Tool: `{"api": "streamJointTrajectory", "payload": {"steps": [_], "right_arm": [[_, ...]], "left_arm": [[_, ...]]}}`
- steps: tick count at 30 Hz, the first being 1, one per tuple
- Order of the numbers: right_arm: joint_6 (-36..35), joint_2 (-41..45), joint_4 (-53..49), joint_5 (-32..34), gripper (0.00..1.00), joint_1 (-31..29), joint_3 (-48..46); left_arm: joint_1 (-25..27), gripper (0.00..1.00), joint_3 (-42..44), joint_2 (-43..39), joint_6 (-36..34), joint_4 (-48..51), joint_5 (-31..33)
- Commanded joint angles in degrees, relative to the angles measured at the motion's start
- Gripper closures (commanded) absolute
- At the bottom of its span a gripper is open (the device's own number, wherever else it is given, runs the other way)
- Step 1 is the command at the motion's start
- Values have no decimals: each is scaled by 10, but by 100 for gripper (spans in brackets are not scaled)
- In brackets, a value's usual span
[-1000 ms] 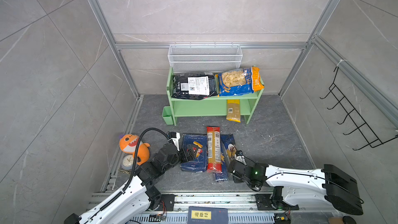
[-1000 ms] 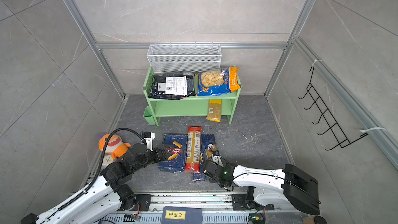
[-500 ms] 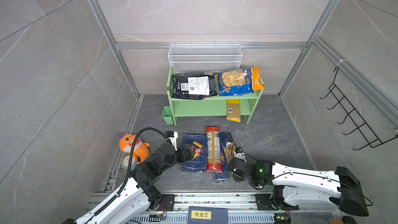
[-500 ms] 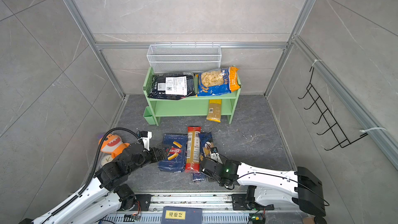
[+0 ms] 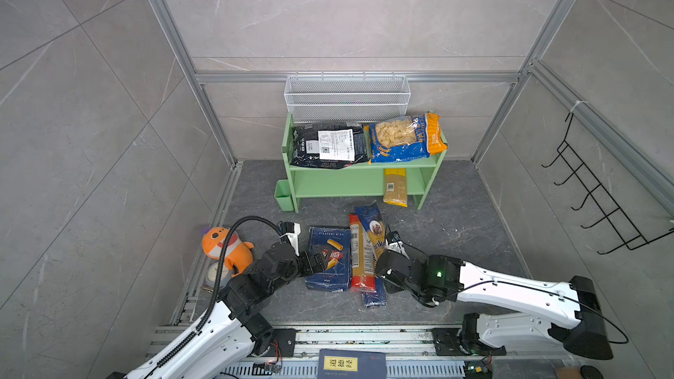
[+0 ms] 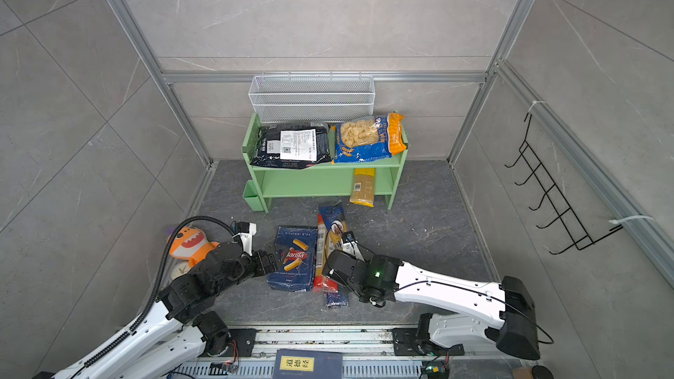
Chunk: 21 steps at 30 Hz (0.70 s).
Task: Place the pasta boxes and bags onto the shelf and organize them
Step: 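Lift the Ankara bag upright with the right gripper toward the shelf, then set the Ankara bag upright on the lower tier beside the yellow bag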
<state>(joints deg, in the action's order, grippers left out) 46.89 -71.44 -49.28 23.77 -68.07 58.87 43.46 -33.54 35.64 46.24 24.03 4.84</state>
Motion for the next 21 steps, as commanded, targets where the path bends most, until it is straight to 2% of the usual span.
{"api": "streamJointTrajectory", "payload": {"steps": [1, 11, 21], "right_arm": [[-38, -17, 29, 55, 100, 28, 63], [-113, -103, 104, 2, 100, 157, 139], [-145, -204, 139, -26, 100, 222, 235]], "left_arm": [[-1, 0, -22, -10, -21, 0, 7], [-2, 0, -17, -32, -30, 16, 14], [-2, 0, -27, -32, -49, 28, 25]]}}
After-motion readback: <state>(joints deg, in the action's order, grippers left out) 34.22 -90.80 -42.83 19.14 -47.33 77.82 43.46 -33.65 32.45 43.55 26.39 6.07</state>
